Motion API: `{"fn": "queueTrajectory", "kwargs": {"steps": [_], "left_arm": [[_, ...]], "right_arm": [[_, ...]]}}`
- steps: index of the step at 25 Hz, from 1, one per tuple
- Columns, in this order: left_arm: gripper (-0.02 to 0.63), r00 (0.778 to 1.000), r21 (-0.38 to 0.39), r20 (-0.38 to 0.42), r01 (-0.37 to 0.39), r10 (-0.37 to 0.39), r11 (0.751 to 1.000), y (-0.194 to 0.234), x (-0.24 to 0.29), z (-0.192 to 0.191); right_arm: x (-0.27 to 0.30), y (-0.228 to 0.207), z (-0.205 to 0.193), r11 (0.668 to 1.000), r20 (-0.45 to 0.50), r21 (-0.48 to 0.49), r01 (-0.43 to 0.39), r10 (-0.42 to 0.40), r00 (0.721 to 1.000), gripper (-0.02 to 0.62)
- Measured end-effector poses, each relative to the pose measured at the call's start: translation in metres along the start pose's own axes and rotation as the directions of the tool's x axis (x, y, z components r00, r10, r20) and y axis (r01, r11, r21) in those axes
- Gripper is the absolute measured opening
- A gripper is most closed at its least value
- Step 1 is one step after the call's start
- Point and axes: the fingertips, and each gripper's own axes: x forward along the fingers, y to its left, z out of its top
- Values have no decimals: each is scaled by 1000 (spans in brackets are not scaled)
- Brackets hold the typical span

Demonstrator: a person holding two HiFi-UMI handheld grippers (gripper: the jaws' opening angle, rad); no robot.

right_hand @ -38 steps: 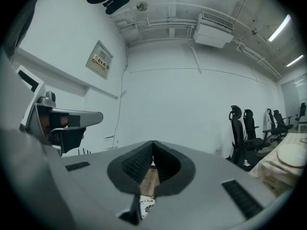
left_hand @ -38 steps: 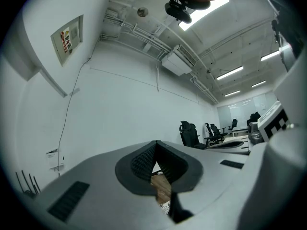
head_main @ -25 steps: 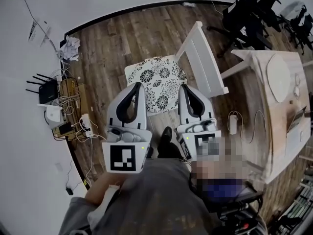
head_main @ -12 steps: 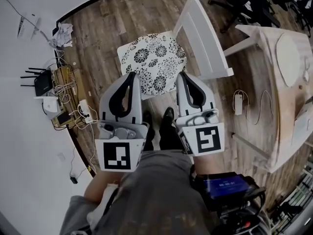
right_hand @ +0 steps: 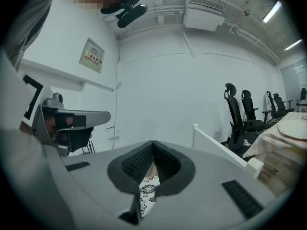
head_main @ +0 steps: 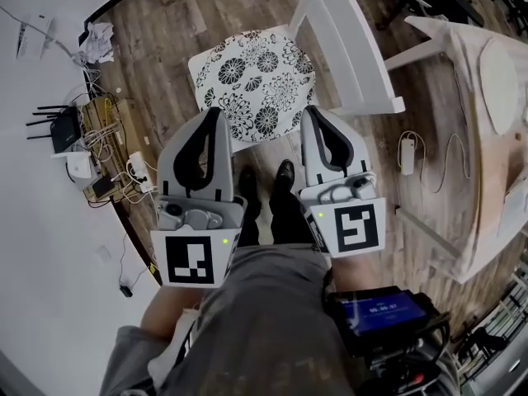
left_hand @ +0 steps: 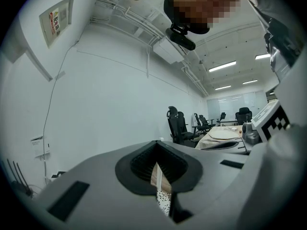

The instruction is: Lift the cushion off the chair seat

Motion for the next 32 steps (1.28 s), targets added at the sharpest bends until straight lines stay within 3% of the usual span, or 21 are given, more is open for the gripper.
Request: {"fn": "queueTrajectory", "kwargs": {"steps": [13, 32], "left_arm": [[6, 999, -6, -48, 11, -11, 1000, 0, 5, -57], [6, 994, -44, -101, 37, -41, 998, -2, 1, -174]], "right_arm": [[9, -13, -52, 1000, -50, 14, 20, -19, 999, 8], [10, -11, -171, 999, -136, 20, 44, -40, 990, 8]]}}
